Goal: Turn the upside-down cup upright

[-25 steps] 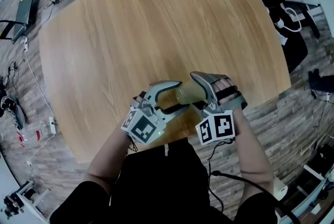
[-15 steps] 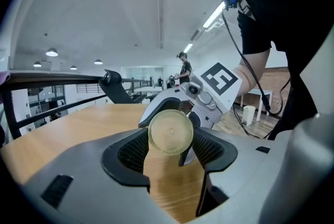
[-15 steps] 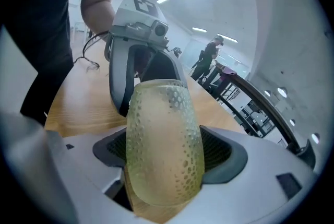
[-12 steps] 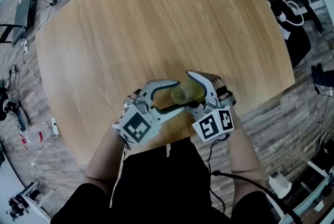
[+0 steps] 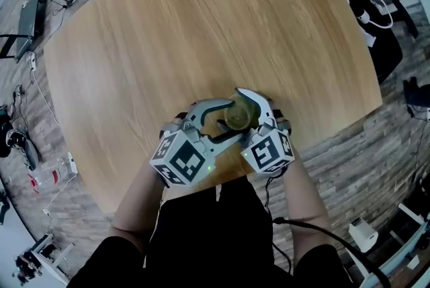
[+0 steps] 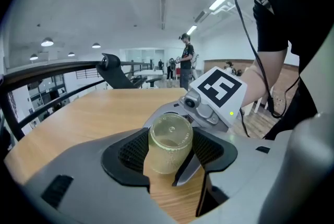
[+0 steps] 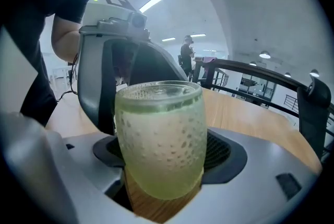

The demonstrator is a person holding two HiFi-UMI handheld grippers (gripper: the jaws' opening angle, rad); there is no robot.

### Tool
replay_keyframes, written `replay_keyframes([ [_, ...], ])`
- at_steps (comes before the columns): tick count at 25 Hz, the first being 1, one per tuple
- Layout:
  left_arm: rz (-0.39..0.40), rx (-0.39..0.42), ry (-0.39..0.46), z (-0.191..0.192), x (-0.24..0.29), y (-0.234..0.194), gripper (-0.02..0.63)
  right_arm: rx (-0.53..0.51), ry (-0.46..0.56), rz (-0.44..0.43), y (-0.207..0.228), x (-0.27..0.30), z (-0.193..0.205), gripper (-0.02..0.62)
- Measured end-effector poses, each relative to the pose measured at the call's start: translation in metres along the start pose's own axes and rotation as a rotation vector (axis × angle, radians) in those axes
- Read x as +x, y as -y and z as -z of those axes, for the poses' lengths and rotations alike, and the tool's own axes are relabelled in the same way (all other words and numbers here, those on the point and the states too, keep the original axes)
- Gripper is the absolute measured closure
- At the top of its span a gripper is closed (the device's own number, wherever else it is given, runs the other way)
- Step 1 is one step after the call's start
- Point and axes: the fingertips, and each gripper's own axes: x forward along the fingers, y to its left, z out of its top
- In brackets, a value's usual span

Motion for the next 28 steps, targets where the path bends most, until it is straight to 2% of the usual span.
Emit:
replay_keyframes([
  [6, 0.029, -0.116, 0.06, 0.007, 0.009, -0.001, 0.334, 0.054, -0.041, -0.068, -0.005, 0.006, 0.014, 0.201],
  [9, 0.03, -0.148, 0.098, 0.004, 0.013, -0.002, 0.334, 0.081, -0.066, -0.091, -0.007, 0.007, 0.019, 0.201],
  [13, 0.034, -0.185, 0.152, 0.002, 0.014, -0.003, 0.333, 0.054, -0.117, -0.106, -0.011, 0.009, 0.026, 0.199],
  [19, 0.035, -0.179, 0.165, -0.001, 0.014, -0.003, 0.333, 0.054, -0.135, -0.162, -0.015, 0.002, 0.031, 0.199],
  [28, 0.022, -0.15, 0.204, -0.006, -0.003, -0.008, 0.333, 0.08, -0.159, -0.118, -0.003, -0.018, 0.042, 0.199],
])
